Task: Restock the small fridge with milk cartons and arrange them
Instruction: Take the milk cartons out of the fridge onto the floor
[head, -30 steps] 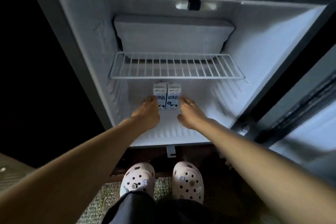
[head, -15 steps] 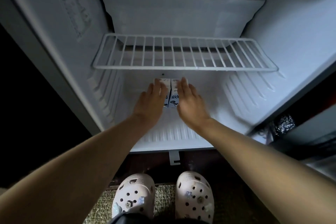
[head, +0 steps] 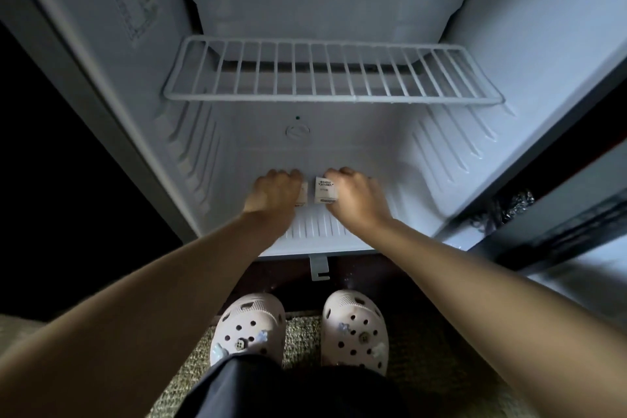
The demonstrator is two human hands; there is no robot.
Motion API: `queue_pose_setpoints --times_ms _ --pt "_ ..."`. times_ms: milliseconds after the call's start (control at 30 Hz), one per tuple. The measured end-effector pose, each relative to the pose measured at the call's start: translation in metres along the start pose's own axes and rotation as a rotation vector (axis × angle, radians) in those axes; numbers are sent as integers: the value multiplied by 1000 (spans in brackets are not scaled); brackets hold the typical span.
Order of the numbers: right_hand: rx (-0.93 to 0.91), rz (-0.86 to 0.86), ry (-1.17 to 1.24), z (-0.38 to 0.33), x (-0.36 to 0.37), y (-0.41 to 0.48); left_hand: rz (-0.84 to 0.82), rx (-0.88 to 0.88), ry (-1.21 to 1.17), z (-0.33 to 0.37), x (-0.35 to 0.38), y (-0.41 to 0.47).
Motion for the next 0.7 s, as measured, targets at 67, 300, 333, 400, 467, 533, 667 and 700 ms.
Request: queue_pose_setpoints --times_ms 67,300,333,400,467,533,667,700 --pt "50 -7 20 -1 -15 -14 -3 -28 -49 1 -16 -14" --pt "209 21 92 -6 -112 -73 18 -48 -271 26 -119 -64" --pt "227 29 94 -7 -130 -84 31 -38 -296 33 -135 -73" --pt "256 57 86 -7 -168 -107 56 -19 -337 49 -165 -94" --pt "285 82 78 -6 -205 -132 81 -9 -397 68 -197 -117" --pt "324 100 88 -4 -240 -160 108 19 -467 89 -228 -141" --pt "431 174 89 10 -303 -227 121 143 -555 145 -273 -185" --pt "457 199 77 14 -318 -246 124 177 -565 161 -281 -196"
Point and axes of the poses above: each hand's wrist, its own y-axis towards the middle knuckle, its own x-axis out of the palm, z = x × y, the point moved 6 cm from there along y, towards the middle knuckle, and after that the axes turned 15 degrees about z, right-handed, at the moved point
